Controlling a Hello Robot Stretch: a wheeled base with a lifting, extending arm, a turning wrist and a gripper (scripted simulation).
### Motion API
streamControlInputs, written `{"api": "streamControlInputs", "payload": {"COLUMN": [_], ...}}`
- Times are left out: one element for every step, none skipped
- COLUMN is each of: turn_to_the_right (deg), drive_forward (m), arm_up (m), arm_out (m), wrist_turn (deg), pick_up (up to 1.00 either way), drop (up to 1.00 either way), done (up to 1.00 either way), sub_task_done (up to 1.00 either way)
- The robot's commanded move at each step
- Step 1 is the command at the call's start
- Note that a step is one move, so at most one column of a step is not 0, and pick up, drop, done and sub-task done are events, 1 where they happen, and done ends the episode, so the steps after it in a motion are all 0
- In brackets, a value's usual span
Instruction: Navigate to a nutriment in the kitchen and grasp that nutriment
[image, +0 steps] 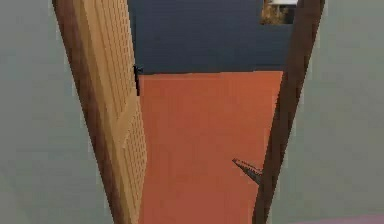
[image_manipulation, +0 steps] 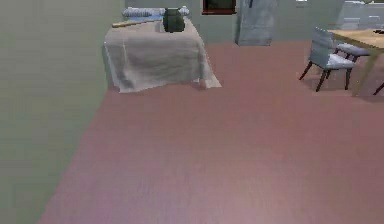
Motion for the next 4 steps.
{"api": "streamControlInputs", "payload": {"turn_to_the_right": [0.0, 30.0, 0.0, 3.0], "drive_forward": [1.0, 0.0, 0.05, 0.0], "arm_up": [0.0, 0.0, 0.0, 0.0], "arm_out": [0.0, 0.0, 0.0, 0.0], "wrist_turn": [0.0, 0.0, 0.0, 0.0], "pick_up": [0.0, 0.0, 0.0, 0.0], "drop": [0.0, 0.0, 0.0, 0.0], "done": [0.0, 0.0, 0.0, 0.0], "sub_task_done": [0.0, 0.0, 0.0, 0.0]}}
